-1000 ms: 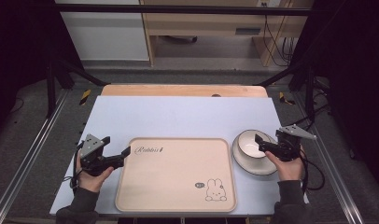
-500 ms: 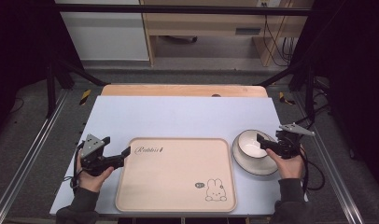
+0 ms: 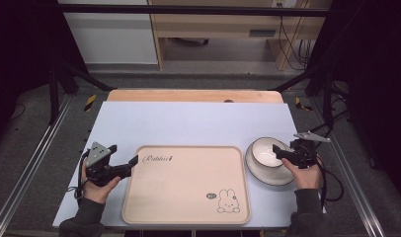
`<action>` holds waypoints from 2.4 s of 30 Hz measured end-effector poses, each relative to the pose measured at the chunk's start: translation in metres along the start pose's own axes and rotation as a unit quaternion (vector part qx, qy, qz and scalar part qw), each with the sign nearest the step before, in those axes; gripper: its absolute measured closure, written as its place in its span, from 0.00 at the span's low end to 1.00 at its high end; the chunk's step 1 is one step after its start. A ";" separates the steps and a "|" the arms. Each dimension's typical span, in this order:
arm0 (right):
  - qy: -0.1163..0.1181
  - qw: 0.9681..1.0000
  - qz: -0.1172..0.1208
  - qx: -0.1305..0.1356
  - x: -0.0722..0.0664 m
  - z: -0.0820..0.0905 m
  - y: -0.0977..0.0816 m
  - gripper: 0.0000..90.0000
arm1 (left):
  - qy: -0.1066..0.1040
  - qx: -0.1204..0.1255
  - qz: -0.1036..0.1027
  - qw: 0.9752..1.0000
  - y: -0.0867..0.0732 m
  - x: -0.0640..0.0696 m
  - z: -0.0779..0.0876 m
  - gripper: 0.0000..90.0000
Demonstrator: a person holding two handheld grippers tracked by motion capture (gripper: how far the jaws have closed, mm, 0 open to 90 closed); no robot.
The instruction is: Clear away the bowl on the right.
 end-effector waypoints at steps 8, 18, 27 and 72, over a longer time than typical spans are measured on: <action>0.001 1.000 -0.007 -0.028 0.002 -0.006 -0.010 0.41 | 0.001 -0.004 -0.002 1.000 -0.001 0.000 -0.001 0.14; 0.007 0.999 -0.016 -0.049 0.002 -0.010 -0.016 0.48 | 0.001 -0.006 -0.003 1.000 -0.002 0.000 -0.002 0.14; 0.015 0.997 -0.024 -0.071 0.000 -0.014 -0.022 0.60 | 0.002 -0.007 -0.002 1.000 -0.002 -0.001 -0.002 0.14; 0.015 0.991 -0.073 -0.110 0.003 -0.020 -0.029 0.89 | 0.005 -0.010 -0.005 1.000 -0.003 -0.001 -0.003 0.15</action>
Point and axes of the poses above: each handheld gripper's, and its own axes: z roughly backward along the jaws, y roughly out of its top, x roughly to its right, the point moved 10 cm from there along -z, roughly forward along the jaws, and after that the axes turned 8 degrees about z, right-handed, at the moved point
